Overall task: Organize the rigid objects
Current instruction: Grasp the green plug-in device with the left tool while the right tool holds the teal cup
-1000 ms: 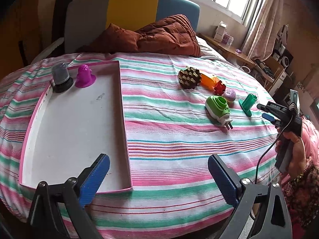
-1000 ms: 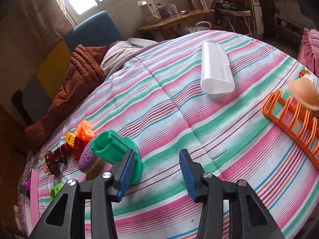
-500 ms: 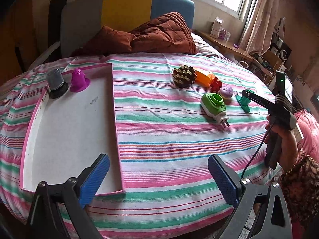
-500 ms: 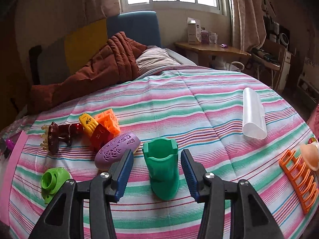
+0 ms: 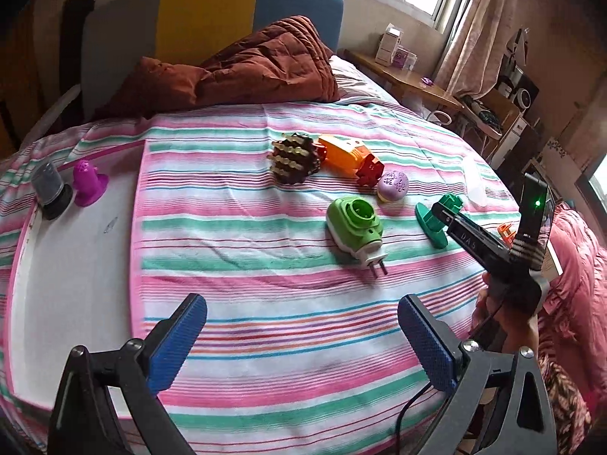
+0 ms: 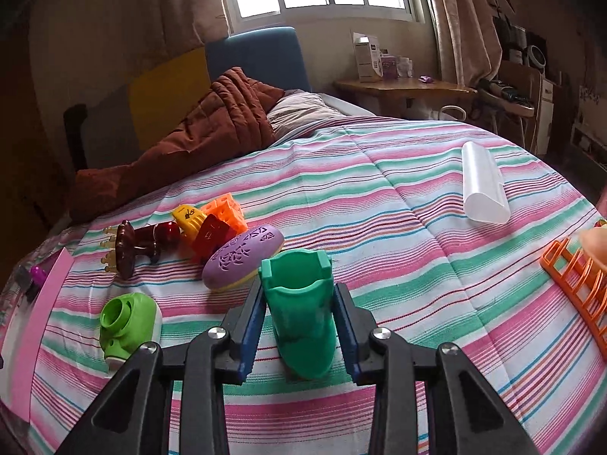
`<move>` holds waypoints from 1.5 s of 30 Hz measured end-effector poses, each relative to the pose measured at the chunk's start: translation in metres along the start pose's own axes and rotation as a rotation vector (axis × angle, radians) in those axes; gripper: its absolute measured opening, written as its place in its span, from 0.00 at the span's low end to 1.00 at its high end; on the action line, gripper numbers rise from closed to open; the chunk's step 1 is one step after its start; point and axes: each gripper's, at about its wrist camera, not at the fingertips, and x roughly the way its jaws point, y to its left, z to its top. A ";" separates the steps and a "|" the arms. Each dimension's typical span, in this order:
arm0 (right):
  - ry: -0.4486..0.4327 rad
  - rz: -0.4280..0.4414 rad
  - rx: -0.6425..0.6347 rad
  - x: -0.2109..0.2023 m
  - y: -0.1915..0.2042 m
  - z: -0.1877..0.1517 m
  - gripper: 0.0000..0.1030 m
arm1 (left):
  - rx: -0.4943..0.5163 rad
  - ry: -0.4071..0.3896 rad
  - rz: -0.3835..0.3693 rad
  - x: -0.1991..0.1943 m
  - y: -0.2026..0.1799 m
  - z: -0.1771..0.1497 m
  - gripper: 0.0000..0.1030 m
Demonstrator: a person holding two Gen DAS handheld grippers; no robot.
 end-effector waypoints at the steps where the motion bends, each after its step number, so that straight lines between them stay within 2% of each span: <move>1: -0.005 -0.004 -0.002 -0.001 0.001 -0.001 0.35 | 0.004 0.006 -0.006 0.006 -0.006 0.004 1.00; 4: -0.008 -0.021 0.002 0.000 0.000 -0.002 0.34 | 0.003 0.018 0.006 0.026 -0.020 0.017 1.00; 12: -0.004 -0.030 0.051 0.003 -0.011 -0.005 0.34 | 0.063 0.044 0.108 0.085 -0.054 0.048 1.00; 20: -0.012 -0.057 0.026 0.003 -0.006 -0.006 0.34 | 0.130 0.039 0.179 0.127 -0.064 0.056 0.99; 22: -0.014 -0.058 0.026 0.003 -0.006 -0.006 0.34 | 0.131 0.042 0.173 0.132 -0.061 0.054 0.95; 24: -0.015 -0.060 0.025 0.003 -0.006 -0.007 0.34 | 0.137 0.054 0.157 0.136 -0.057 0.050 0.77; 25: -0.016 -0.063 0.023 0.003 -0.005 -0.007 0.34 | 0.144 0.067 0.135 0.138 -0.055 0.048 0.71; 27: -0.016 -0.066 0.020 0.004 -0.004 -0.007 0.34 | 0.173 0.046 0.124 0.135 -0.053 0.043 0.57; 30: -0.018 -0.070 0.017 0.003 -0.004 -0.007 0.34 | 0.199 0.031 0.098 0.127 -0.049 0.035 0.52; 35: -0.019 -0.075 0.010 0.004 -0.004 -0.007 0.34 | 0.231 0.016 0.062 0.118 -0.039 0.025 0.51; 40: -0.020 -0.079 0.007 0.004 -0.003 -0.007 0.34 | 0.205 0.023 0.038 0.106 -0.029 0.019 0.51; 45: -0.019 -0.091 -0.004 0.005 0.000 -0.007 0.34 | 0.182 0.014 0.045 0.091 -0.020 0.010 0.51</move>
